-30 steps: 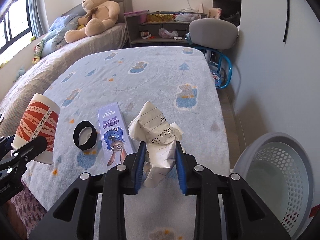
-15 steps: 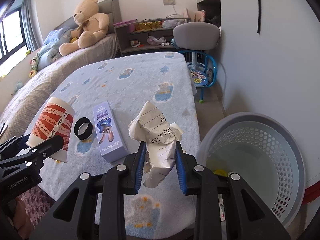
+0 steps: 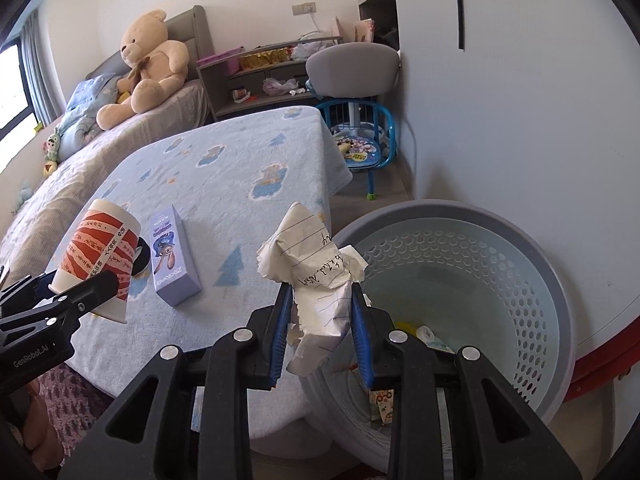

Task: Collect trash
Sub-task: 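Carry the paper cup and crumpled paper over the basket with both tools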

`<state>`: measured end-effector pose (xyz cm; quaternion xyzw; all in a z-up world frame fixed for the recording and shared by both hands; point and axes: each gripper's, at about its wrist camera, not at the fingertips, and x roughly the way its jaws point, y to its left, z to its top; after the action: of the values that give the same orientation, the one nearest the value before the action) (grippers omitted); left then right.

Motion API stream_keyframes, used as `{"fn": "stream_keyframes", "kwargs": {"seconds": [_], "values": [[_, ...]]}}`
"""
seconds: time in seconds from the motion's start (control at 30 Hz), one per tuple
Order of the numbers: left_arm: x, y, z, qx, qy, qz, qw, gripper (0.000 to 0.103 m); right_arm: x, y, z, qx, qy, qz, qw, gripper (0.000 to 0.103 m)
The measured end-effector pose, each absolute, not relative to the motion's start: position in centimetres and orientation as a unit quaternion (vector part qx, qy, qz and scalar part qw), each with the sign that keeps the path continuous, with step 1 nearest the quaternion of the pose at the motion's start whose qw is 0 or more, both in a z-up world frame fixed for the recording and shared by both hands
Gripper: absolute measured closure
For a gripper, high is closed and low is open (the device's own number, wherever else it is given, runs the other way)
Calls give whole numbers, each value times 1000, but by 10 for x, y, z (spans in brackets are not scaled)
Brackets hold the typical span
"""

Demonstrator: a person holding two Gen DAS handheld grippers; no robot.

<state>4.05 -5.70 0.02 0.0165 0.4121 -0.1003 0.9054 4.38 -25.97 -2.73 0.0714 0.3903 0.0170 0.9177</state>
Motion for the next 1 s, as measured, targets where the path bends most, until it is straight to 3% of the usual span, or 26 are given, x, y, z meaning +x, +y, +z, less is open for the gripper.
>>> {"fn": "stream_keyframes", "kwargs": {"seconds": [1.0], "values": [[50, -171, -12, 70, 417, -183, 888, 39, 15, -359, -42, 120, 395, -61, 909, 73]]}}
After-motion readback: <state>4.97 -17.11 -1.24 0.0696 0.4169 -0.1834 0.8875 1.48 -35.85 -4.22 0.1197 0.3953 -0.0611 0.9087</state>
